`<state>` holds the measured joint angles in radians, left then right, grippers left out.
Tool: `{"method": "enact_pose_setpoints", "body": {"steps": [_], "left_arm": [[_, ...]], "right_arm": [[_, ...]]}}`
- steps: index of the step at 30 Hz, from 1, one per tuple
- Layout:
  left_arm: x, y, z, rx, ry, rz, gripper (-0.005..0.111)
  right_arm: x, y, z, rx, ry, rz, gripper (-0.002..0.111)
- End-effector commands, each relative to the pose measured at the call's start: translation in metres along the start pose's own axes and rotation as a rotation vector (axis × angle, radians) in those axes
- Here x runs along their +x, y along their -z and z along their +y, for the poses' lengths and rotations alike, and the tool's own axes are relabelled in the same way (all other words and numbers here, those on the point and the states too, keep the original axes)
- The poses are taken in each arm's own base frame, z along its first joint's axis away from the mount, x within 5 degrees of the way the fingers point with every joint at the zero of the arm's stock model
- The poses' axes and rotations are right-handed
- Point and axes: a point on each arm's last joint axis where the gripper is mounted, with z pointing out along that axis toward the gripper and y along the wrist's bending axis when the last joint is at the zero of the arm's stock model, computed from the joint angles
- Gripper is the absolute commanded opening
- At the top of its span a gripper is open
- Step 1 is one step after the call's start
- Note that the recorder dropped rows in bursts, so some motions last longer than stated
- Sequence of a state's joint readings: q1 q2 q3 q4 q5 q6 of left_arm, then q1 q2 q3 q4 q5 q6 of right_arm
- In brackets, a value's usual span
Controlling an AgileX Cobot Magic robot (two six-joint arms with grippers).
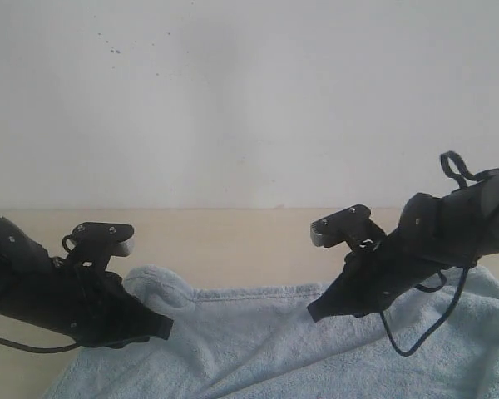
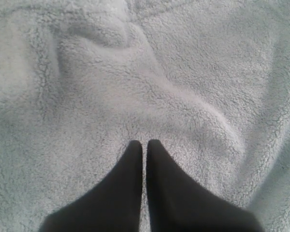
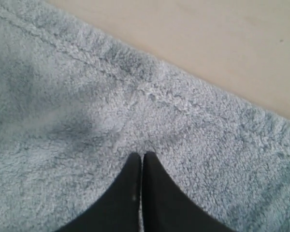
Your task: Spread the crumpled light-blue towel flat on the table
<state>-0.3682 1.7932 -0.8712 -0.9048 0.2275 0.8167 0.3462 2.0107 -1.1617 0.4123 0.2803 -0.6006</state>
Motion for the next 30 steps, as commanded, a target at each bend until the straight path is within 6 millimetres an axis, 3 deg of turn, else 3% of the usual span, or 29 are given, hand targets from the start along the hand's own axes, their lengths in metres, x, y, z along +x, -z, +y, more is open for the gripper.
{"method": "enact_pose_setpoints", "body": {"steps": [1,6,12,24,28,30], "left_arm": [[-0.002,0.001,-0.001,0.005,-0.022,-0.003,0.004],[-0.002,0.001,-0.001,0.005,-0.025,-0.003,0.004],[-0.002,0.001,-0.001,0.002,-0.034,-0.007,0.004],[-0.005,0.001,0.001,-0.025,-0.033,-0.031,0.004],[-0.006,0.001,0.002,-0.037,-0.031,-0.043,0.004],[-0.006,0.001,0.003,-0.045,-0.030,-0.049,0.004]], "right_arm": [[-0.001,-0.010,-0.001,-0.003,-0.001,0.011,0.000],[0.012,-0.029,-0.001,-0.014,-0.008,0.065,0.000],[0.016,-0.032,-0.005,-0.011,-0.004,0.081,0.000],[0.053,-0.015,-0.079,-0.003,-0.263,0.225,0.000],[0.054,-0.012,-0.081,-0.012,-0.258,0.239,0.000],[0.046,-0.007,-0.074,-0.017,-0.211,0.214,0.000]]}}
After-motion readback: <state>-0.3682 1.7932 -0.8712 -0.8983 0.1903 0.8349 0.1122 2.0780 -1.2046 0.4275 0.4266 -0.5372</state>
